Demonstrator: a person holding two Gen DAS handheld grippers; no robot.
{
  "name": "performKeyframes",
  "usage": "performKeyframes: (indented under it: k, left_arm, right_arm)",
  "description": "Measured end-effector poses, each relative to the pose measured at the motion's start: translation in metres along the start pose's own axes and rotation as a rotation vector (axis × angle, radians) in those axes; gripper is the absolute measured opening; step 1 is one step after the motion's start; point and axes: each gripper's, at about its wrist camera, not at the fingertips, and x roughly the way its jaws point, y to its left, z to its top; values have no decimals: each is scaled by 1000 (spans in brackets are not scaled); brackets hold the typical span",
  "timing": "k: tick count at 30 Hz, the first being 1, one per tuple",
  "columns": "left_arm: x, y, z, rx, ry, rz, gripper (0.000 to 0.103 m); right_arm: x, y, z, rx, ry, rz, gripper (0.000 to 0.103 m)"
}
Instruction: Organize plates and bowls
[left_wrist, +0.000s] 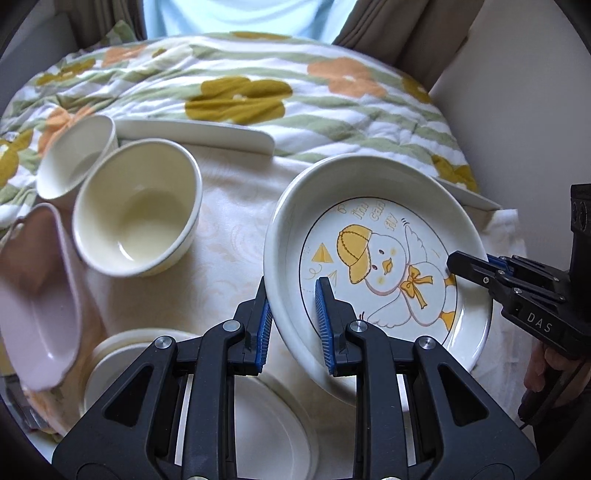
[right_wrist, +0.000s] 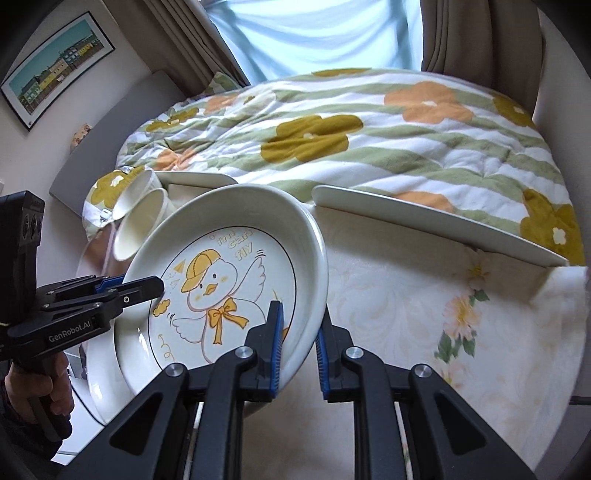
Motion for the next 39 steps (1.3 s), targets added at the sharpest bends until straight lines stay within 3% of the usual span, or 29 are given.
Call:
performKeyframes:
  k: [8,15,21,29,39]
  left_arm:
    - [-79,0,-47,27,-81,9,20]
    - [-107,33,-95,17,-64,29,20]
    - [-101,75,-112,20,-29,14,20]
    - [-76,128,-120,45,39,-49,20]
    - [-47,142,-120,119,101,-94,20]
  right_arm:
    - [-59,44,-35,-48,-77,22,15]
    - [-56,83,-73,-44,-52,49,15]
    - [-32,113,-93,-6,-22,53,15]
    - [1,148,-104,48,4,-13,15]
    - [17,158,-113,116,13,-93,15]
